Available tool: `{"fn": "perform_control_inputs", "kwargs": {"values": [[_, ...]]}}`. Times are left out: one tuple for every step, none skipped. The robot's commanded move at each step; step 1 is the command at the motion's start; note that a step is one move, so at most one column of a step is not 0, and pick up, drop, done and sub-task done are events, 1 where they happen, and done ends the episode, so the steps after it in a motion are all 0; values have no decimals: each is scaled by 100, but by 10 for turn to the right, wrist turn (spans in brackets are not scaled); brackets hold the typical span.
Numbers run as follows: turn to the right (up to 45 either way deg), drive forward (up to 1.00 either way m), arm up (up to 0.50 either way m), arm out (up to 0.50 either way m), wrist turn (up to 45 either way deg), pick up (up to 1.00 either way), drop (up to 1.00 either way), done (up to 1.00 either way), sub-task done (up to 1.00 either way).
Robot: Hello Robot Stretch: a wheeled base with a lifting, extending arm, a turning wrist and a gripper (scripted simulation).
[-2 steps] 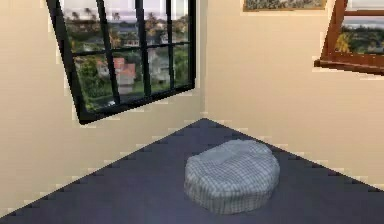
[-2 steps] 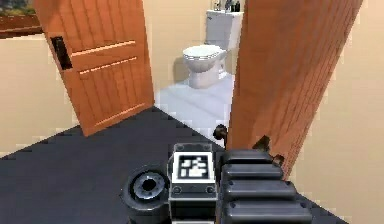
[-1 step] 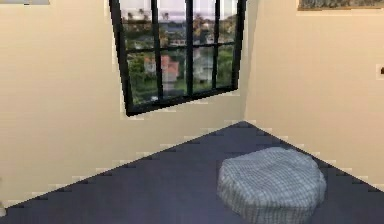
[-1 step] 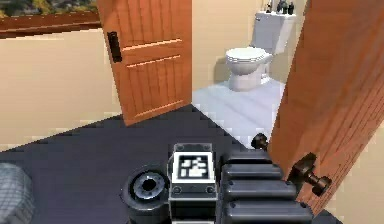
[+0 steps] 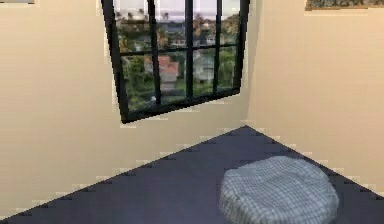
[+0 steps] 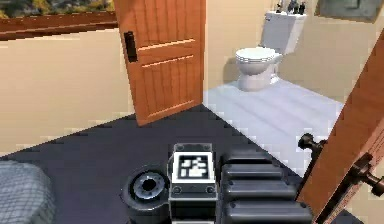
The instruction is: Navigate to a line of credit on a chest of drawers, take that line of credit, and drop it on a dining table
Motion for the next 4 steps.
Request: {"fn": "perform_control_inputs", "kwargs": {"values": [[450, 0, 0, 0, 0, 0, 0, 0, 0], [60, 0, 0, 0, 0, 0, 0, 0, 0], [0, 30, 0, 0, 0, 0, 0, 0, 0], [450, 0, 0, 0, 0, 0, 0, 0, 0]]}}
